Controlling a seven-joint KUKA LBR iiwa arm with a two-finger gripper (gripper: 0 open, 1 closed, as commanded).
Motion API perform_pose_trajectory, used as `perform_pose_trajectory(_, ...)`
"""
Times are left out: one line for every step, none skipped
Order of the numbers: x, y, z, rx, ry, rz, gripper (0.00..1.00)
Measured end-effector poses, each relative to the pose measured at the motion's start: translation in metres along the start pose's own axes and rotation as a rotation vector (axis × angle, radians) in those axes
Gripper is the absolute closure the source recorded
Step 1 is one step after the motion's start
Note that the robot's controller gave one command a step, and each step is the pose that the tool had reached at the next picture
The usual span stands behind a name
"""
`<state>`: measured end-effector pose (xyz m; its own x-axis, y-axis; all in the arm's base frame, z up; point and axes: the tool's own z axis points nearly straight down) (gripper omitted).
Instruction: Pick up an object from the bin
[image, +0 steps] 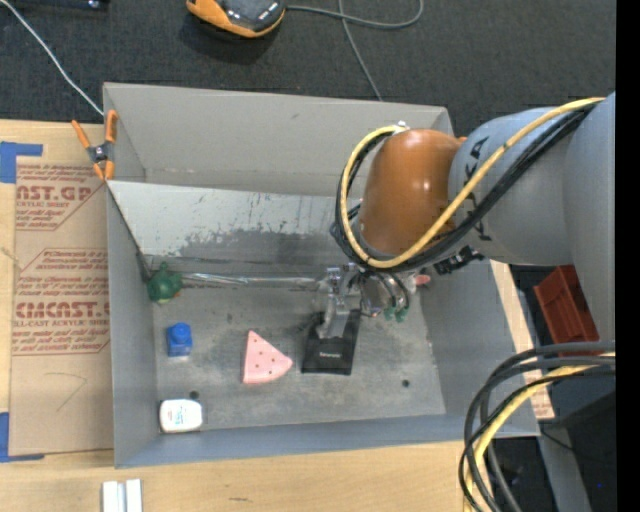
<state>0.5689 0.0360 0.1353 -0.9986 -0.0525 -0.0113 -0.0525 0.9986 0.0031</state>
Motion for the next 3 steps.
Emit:
perform_pose_trajectory(-0.012, -0.011, -0.056, 0.000, 0.005, 0.014, 1.00)
perform_pose_trajectory(-0.012, -0.011, -0.056, 0.000, 0.005, 0.014, 1.00)
perform_pose_trajectory(-0.024, -0.009, -0.226, 0.000, 0.000, 0.000, 1.00)
